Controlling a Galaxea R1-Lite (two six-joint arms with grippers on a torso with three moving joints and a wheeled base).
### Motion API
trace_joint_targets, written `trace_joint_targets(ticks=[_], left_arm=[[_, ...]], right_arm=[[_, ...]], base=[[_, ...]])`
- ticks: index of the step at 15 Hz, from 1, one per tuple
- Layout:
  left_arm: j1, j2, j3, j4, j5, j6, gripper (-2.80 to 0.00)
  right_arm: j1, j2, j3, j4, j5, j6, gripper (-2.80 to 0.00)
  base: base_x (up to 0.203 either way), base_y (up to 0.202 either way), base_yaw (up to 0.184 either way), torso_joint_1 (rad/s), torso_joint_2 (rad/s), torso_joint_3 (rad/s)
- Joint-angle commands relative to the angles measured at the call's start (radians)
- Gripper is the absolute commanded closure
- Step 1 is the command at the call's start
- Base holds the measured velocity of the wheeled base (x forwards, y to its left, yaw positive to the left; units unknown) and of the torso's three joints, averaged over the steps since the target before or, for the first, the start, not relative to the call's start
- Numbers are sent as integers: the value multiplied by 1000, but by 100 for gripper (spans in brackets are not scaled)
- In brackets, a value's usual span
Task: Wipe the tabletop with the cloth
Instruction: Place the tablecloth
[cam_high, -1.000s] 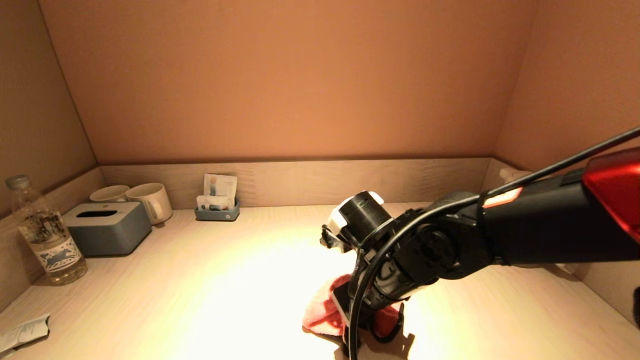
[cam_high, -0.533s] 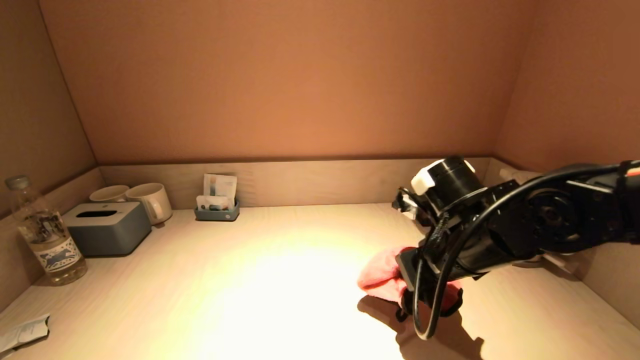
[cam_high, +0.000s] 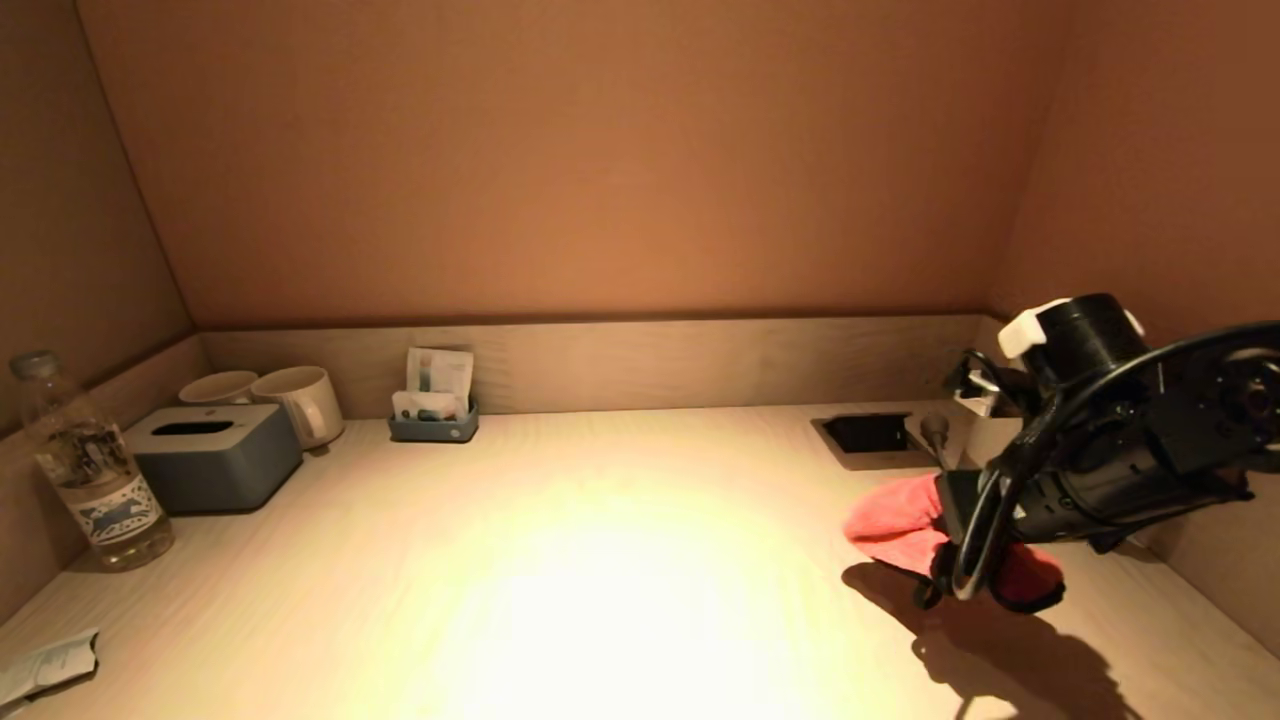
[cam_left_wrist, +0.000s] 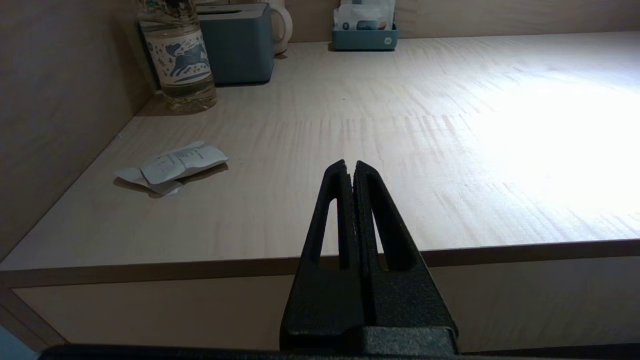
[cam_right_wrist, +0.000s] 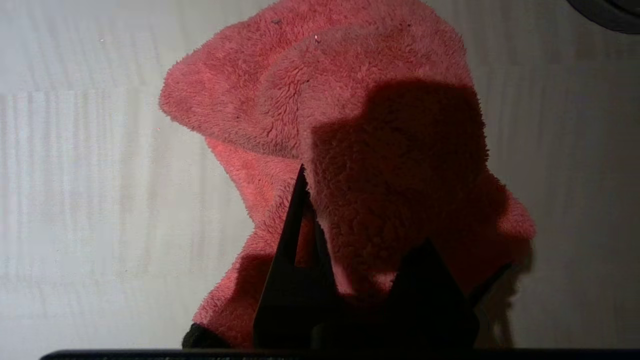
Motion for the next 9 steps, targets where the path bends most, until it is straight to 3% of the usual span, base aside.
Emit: trace_joint_targets(ticks=[1, 5, 9], left_arm=[[1, 1, -1, 1, 0, -1, 0], [-1, 1, -1, -1, 0, -1, 0], [0, 1, -1, 0, 0, -1, 0]], right_arm=[[-74, 6, -2, 1, 20, -35, 0], [-208, 64, -10, -76, 26, -95, 0], [-277, 122, -20, -95, 26, -102, 0]], base=[[0, 0, 0, 0, 0, 0], [0, 0, 0, 0, 0, 0], [0, 0, 0, 0, 0, 0]])
